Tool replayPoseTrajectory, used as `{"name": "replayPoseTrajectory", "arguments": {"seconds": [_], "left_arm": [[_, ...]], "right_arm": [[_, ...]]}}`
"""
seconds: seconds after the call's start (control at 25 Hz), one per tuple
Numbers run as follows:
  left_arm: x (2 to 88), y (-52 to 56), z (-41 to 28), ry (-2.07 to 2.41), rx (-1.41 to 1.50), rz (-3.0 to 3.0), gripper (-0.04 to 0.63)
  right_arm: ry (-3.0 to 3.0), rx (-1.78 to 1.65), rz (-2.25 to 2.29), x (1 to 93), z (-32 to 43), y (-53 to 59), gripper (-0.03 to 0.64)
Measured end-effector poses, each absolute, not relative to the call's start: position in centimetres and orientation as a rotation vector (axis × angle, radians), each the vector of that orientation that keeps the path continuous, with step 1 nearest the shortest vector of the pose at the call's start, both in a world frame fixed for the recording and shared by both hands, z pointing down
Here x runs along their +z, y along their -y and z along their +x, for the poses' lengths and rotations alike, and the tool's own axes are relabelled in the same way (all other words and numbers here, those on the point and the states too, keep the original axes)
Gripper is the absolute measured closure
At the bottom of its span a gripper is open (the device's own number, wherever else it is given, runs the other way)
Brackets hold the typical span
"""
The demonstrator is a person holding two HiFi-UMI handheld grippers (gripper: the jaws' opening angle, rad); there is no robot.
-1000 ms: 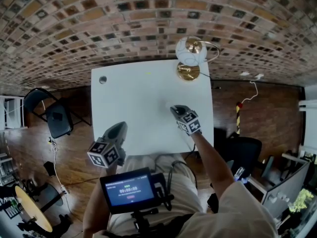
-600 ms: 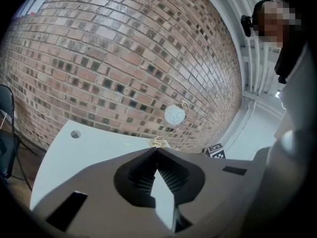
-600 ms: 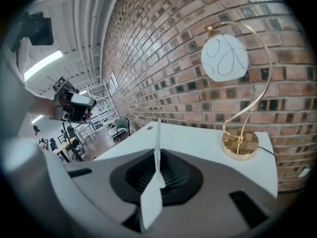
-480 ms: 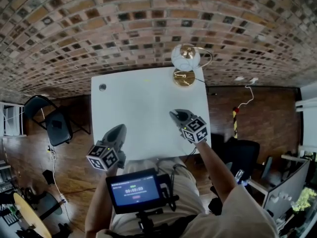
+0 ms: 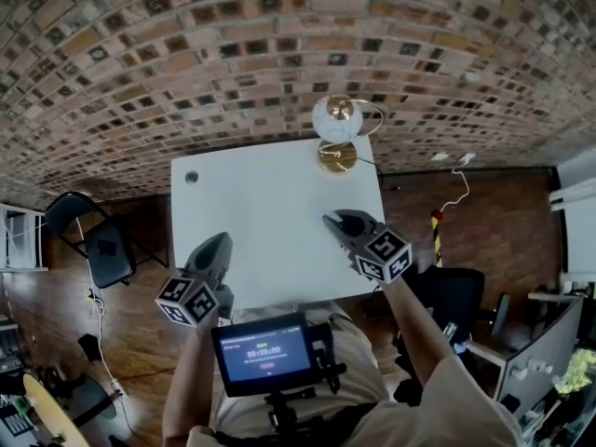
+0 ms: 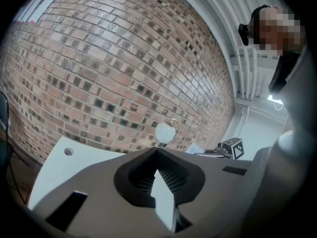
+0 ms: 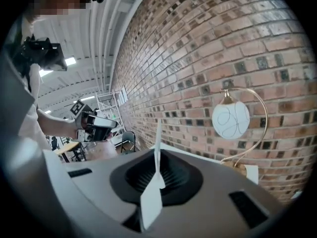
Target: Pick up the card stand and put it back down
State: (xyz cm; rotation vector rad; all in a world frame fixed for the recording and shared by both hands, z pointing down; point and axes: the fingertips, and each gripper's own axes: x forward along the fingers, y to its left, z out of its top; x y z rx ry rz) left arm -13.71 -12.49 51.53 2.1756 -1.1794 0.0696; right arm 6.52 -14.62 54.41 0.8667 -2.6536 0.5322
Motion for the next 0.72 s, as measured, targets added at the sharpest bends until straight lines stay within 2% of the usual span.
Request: {"name": "replayPoseTrajectory", "arguments": {"seconds": [0.72], "left_arm": [[45.8,12.2,-13.2,1.174,-0.082,2.258,0.595]], "right_arm": [[2.740,0.440,0.801,43.6,7.5,10.0,0.595]]}}
